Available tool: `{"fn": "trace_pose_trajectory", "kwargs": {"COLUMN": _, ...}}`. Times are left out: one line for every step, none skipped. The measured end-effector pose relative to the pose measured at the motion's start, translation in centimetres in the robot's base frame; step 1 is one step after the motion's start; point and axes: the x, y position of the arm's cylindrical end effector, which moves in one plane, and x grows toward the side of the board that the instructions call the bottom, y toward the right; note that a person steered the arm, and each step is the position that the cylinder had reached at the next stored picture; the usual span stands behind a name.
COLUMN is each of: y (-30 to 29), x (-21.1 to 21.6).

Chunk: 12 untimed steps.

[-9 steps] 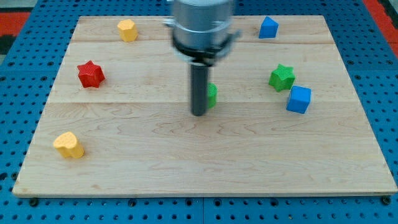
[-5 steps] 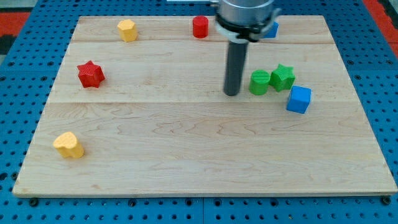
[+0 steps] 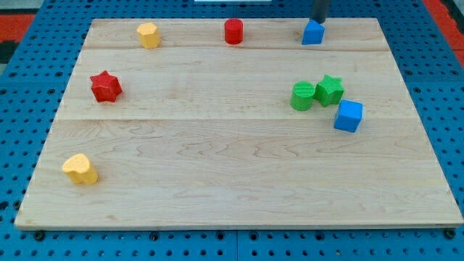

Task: Slide the blue triangle closer to the green circle and green star

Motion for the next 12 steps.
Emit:
{"fn": "trace_pose_trajectory", "kwargs": {"y": 0.0, "x": 7.7}}
{"fn": "trace_pose_trajectory", "kwargs": {"y": 0.1, "x": 11.3}}
{"fn": "trace_pose_trajectory", "kwargs": {"y": 0.5, "x": 6.9}}
{"fn": "trace_pose_trajectory", "kwargs": {"y": -6.1, "x": 6.6}}
{"fn": "trace_pose_trajectory", "kwargs": {"y": -5.4, "x": 10.3}}
{"fn": "trace_pose_trajectory", "kwargs": {"y": -5.4, "x": 7.1}}
{"fn": "trace_pose_trajectory", "kwargs": {"y": -1.4, "x": 5.9}}
{"fn": "trace_pose_trajectory", "kwargs": {"y": -0.5, "x": 8.4}}
{"fn": "trace_pose_trajectory", "kwargs": {"y": 1.6, "x": 6.6}}
{"fn": "trace_pose_trajectory", "kwargs": {"y": -2.2, "x": 8.2}}
{"fn": "trace_pose_trajectory", "kwargs": {"y": 0.5, "x": 15.7}}
{"fn": "trace_pose_trajectory", "kwargs": {"y": 0.2, "x": 15.8}}
